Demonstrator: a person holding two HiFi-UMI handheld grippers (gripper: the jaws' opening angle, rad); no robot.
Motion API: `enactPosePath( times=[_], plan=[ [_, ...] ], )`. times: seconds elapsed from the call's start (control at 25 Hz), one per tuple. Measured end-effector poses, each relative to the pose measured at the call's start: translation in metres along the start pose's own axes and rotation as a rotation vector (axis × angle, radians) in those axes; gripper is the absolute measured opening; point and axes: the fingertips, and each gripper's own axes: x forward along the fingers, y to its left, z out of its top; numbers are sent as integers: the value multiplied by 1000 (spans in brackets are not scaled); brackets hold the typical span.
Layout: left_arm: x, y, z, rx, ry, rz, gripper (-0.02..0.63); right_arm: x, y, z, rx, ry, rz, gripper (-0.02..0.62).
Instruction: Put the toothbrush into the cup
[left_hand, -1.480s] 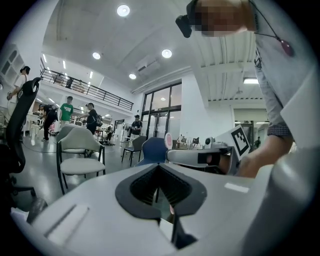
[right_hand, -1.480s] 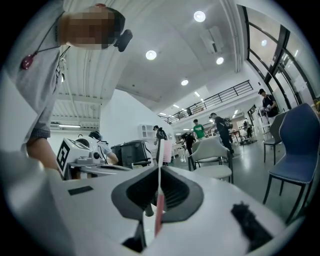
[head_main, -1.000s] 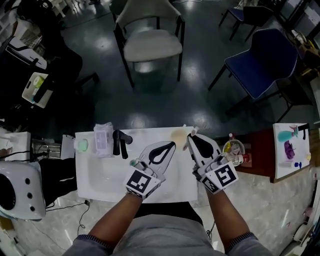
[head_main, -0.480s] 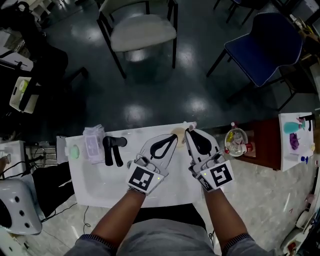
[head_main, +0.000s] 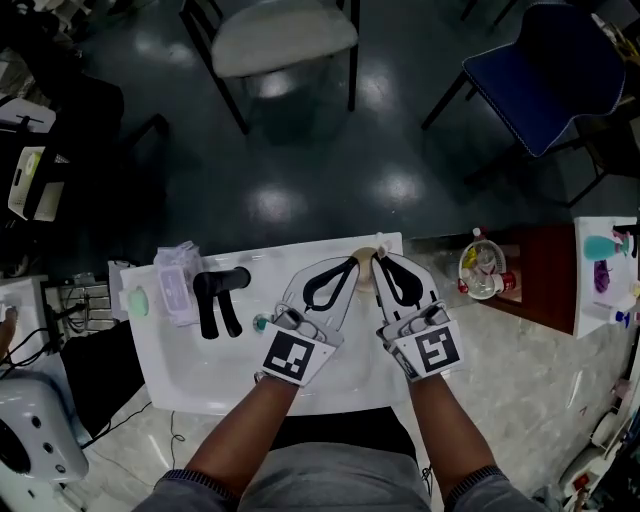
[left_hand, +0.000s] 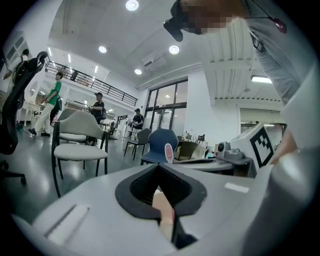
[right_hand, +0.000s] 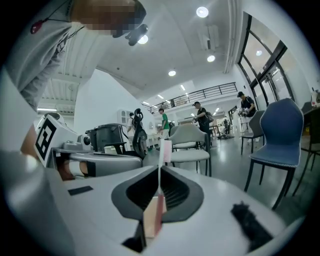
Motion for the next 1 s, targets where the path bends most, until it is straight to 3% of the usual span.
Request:
enactPosePath(
  times=[0.32, 0.76, 1.0],
  plan=[
    [5, 1, -11, 12, 14, -13, 8, 5, 2, -22, -14, 43, 3, 23],
    [9, 5, -12, 2, 9, -5, 8, 14, -4, -28, -13, 81, -10, 23],
    [2, 10, -7, -2, 11, 11, 8, 12, -4, -20, -19, 82, -9, 53]
  ],
)
